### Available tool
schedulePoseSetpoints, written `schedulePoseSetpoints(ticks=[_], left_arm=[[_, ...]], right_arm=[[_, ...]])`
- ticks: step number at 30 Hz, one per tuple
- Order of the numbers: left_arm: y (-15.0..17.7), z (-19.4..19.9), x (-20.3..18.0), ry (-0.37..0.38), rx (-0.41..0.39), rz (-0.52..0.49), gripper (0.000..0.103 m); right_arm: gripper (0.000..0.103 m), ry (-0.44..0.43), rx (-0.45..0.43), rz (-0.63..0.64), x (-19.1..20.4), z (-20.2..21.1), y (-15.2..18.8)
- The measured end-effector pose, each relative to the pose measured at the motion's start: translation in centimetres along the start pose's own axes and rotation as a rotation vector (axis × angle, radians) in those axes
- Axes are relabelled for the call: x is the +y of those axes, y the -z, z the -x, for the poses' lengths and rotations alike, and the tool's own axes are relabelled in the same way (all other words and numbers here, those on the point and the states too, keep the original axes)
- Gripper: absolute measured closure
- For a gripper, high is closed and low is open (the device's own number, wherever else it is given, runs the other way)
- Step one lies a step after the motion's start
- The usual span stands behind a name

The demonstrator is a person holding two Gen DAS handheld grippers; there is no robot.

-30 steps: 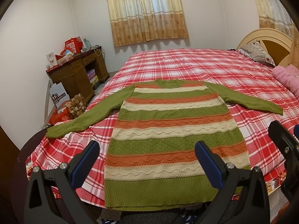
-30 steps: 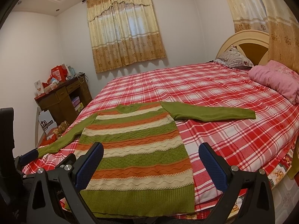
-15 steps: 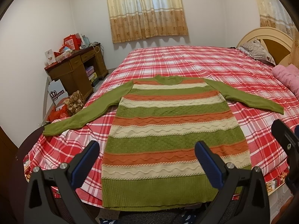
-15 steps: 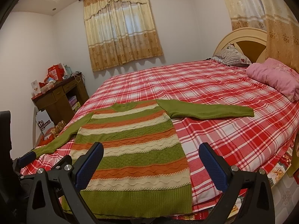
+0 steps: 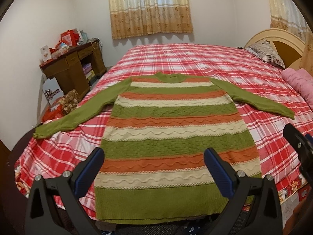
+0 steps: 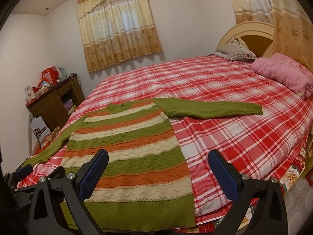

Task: Fold small clothes
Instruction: 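Grasp the green sleeve cuff with the right gripper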

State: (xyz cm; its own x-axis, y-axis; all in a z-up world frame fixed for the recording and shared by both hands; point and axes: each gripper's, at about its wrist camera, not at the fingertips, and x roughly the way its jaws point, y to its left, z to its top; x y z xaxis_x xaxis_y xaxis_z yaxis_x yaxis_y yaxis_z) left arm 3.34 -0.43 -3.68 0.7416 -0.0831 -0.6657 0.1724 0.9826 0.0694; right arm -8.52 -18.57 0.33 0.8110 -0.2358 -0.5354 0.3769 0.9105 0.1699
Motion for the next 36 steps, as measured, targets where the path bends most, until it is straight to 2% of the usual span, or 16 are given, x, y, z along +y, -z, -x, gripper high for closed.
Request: schedulePoseSetpoints(ticks=[4,10,11,12,14,16,19,21,23,26,31,35,36], left_arm=[[-0.1,-1.5,0.5,0.022,0.013,0.015,0.000],[-1.9,-4.8,2.3,-0.017,0.043,0.064,0.000],[-2.3,-5.4,2.7,-0.028,0.047,0.073,0.000],[-2.8,-6.2,3.2,-0.048,0.052,0.081,0.000],[-3.3,-7.3,4.0,-0.075,0.056,0.087,0.000],[-3.6,-8.3,4.8,-0.098,0.053,0.100,0.000],[-3.9,-9.8,6.1,-0.133,0.053,0.130,0.000],[-4.1,-10.9,7.0,-0.165,0.046,0.149,0.000],[-4.3,-12.2,7.8,-0.194,0.050,0.156,0.000],[-4.9,-14.2,8.8,-0.230,0.059,0.157,0.000],[-5.3,-16.5,10.4,-0.281,0.052,0.171,0.000],[-4.9,-18.4,11.4,-0.281,0.092,0.198,0.000],[-4.6,-18.9,11.5,-0.276,0.099,0.205,0.000]], right_arm=[[0.001,0.053,-0.013,-0.038,-2.7,-1.6,-0.7],[0.002,0.107,-0.109,-0.208,-10.5,-3.5,-4.1],[0.007,0.117,-0.125,-0.244,-12.2,-3.9,-4.8],[0.022,0.137,-0.130,-0.267,-13.6,-4.5,-5.5],[0.041,0.143,-0.105,-0.300,-16.0,-6.1,-6.8],[0.043,0.144,-0.093,-0.390,-20.1,-8.0,-8.1],[0.043,0.233,-0.064,-0.503,-26.0,-10.5,-9.2],[0.043,0.284,-0.055,-0.543,-29.2,-12.0,-9.6],[0.043,0.336,-0.007,-0.547,-32.0,-14.1,-9.9],[0.043,0.325,0.049,-0.574,-34.4,-16.8,-9.4],[0.043,0.334,0.122,-0.594,-35.1,-20.1,-8.3],[0.043,0.363,0.136,-0.482,-33.7,-22.1,-9.0],[0.047,0.357,0.139,-0.469,-33.4,-22.4,-9.1]])
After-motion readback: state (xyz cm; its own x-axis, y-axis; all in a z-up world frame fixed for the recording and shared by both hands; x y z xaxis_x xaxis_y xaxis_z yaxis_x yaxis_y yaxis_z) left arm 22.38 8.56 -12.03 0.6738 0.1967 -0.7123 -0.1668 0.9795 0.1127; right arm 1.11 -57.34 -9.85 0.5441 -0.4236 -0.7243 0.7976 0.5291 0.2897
